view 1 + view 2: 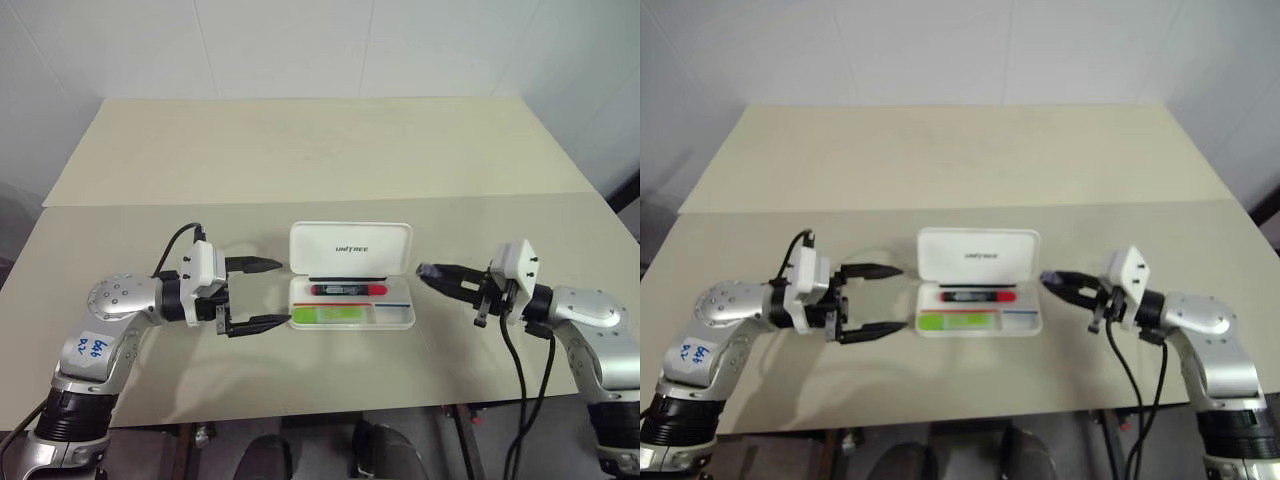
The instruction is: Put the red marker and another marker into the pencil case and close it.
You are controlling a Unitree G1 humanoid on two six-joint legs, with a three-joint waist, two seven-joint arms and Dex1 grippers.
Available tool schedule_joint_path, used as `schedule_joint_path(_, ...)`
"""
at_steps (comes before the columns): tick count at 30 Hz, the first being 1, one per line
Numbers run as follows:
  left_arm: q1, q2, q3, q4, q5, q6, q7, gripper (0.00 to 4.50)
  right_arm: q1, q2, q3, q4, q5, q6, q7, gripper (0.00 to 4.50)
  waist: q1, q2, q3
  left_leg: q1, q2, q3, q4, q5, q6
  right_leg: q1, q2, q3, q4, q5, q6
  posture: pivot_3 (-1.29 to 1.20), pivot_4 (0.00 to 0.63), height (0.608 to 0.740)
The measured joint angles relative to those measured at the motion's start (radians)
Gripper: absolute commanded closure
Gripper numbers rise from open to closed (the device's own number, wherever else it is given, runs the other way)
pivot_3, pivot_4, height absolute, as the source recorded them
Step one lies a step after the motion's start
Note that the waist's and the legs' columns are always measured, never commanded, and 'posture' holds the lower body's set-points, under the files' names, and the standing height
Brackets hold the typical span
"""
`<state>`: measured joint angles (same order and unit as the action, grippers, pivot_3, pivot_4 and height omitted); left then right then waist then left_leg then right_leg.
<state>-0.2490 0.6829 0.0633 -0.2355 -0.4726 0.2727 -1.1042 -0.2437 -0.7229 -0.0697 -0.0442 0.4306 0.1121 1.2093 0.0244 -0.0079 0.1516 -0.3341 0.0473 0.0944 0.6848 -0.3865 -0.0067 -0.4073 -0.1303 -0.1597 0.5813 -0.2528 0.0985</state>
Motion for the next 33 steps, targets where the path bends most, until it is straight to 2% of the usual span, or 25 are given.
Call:
schedule_joint_path(7, 0.035, 0.002, 0.006, -0.056, 0.0, 0.006, 0.025, 0.0, -0.119, 0.019, 0.123, 0.146, -0.028, -0.027, 0.16, 4.12, -0.001, 0.0, 0.0, 0.0, 0.0, 0.001, 0.0, 0.0, 0.0, 0.0, 0.0, 0.0, 0.0, 0.0, 0.0, 0.0, 0.15, 0.74)
schedule_joint_path(12, 0.051, 0.005, 0.011, -0.079, 0.0, 0.017, 0.042, 0.0, -0.167, 0.052, 0.18, 0.28, -0.08, -0.074, 0.205, 4.12, -0.004, 0.0, 0.0, 0.0, 0.0, 0.002, 0.001, 0.0, 0.0, 0.0, 0.0, 0.0, 0.0, 0.0, 0.0, 0.0, 0.15, 0.74)
schedule_joint_path(19, 0.062, 0.011, 0.017, -0.111, -0.005, 0.034, 0.062, 0.0, -0.204, 0.059, 0.185, 0.377, -0.128, -0.114, 0.232, 4.12, -0.004, 0.0, 0.0, 0.0, 0.0, 0.002, 0.001, 0.0, 0.0, 0.0, 0.0, 0.0, 0.0, 0.0, 0.0, 0.0, 0.15, 0.74)
schedule_joint_path(25, 0.061, 0.011, 0.017, -0.112, -0.006, 0.043, 0.069, 0.0, -0.222, 0.077, 0.184, 0.405, -0.154, -0.157, 0.222, 2.06, -0.004, 0.0, 0.0, 0.0, 0.0, 0.002, 0.001, 0.0, -0.001, 0.0, 0.0, 0.0, 0.0, 0.0, 0.0, 0.0, 0.15, 0.74)
schedule_joint_path(30, 0.055, 0.011, 0.017, -0.11, -0.006, 0.043, 0.069, 0.0, -0.235, 0.098, 0.184, 0.385, -0.146, -0.153, 0.214, 0.18, -0.004, 0.001, 0.001, 0.0, 0.0, 0.002, 0.001, 0.0, -0.001, 0.0, 0.0, 0.0, 0.0, 0.0, 0.0, 0.0, 0.15, 0.74)
schedule_joint_path(31, 0.055, 0.011, 0.017, -0.11, -0.006, 0.043, 0.068, 0.0, -0.237, 0.099, 0.182, 0.369, -0.138, -0.147, 0.212, 0.04, -0.004, 0.001, 0.001, 0.0, 0.0, 0.002, 0.001, 0.0, -0.001, 0.0, 0.0, 0.0, 0.0, 0.0, 0.0, 0.0, 0.15, 0.74)
schedule_joint_path(33, 0.052, 0.011, 0.017, -0.109, -0.006, 0.042, 0.068, 0.0, -0.239, 0.098, 0.17, 0.312, -0.104, -0.109, 0.205, 0.04, -0.004, 0.001, 0.001, 0.0, 0.0, 0.002, 0.001, 0.0, -0.001, 0.0, 0.0, 0.0, 0.0, 0.0, 0.0, 0.0, 0.15, 0.74)
